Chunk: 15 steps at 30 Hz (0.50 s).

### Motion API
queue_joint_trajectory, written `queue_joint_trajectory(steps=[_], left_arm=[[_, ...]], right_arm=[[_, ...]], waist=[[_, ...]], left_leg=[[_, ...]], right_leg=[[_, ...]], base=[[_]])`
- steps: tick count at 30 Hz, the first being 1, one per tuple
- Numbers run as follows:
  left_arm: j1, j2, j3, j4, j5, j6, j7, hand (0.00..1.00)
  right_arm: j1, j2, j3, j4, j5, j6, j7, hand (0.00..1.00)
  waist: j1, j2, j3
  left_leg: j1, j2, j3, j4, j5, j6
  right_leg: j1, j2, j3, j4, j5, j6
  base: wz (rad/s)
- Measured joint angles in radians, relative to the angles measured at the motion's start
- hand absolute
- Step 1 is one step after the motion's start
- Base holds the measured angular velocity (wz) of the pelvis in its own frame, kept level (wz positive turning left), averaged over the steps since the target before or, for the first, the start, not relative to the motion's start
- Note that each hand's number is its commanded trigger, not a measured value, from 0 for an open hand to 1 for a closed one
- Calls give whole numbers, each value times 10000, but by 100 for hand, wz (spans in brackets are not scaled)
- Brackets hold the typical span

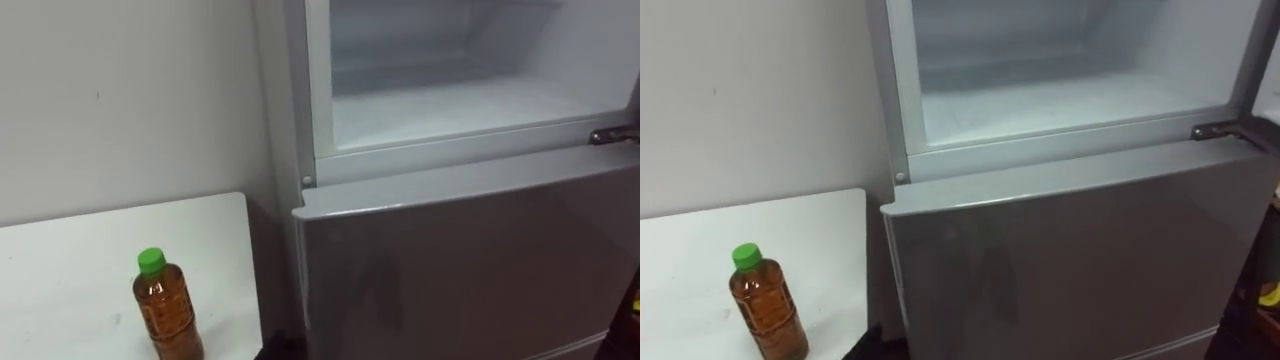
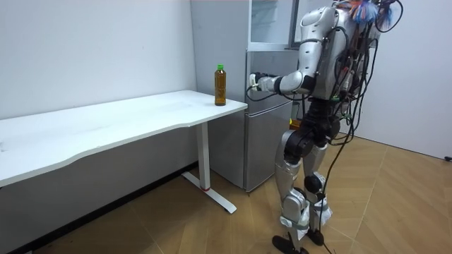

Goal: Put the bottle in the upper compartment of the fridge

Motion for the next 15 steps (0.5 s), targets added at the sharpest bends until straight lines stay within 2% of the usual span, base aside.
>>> queue_joint_trajectory(steps=[1, 5, 6, 10, 15], left_arm=[[18, -18, 50, 173, 132, -324, 18, 0], [-26, -78, 30, 1357, 346, -994, 176, 0], [-22, -105, 57, 1709, 587, -1406, 209, 0], [-95, -146, 63, 2598, 1169, -2246, 231, 0], [-157, -281, 306, 3367, 1416, -2907, 231, 0]], right_arm=[[52, 0, -9, -2, -31, -10, -2, 0], [79, 5, -17, 31, -136, -62, 56, 0], [125, 15, -15, 29, -142, -126, 68, 0], [179, 18, -20, 29, -227, -145, 60, 0], [287, 13, -21, 29, -483, -156, 69, 0]], waist=[[32, -25, -13], [92, -57, -17], [192, -74, -41], [291, -110, -111], [623, -124, -153]], left_leg=[[19, 0, 42, -1, 0, 0], [187, -5, 77, -53, 0, 0], [249, 0, 77, -111, -2, -3], [281, -1, 76, -174, -4, -3], [432, 2, 109, -217, -28, -36]], right_leg=[[18, 0, 2, -1, -1, 1], [147, -7, 22, -24, -32, 21], [157, 0, 47, -19, -37, 20], [149, 4, 48, 3, -34, 17], [156, 13, 102, 127, -69, 0]], base=[[0], [-3], [-9], [-2], [-17]])
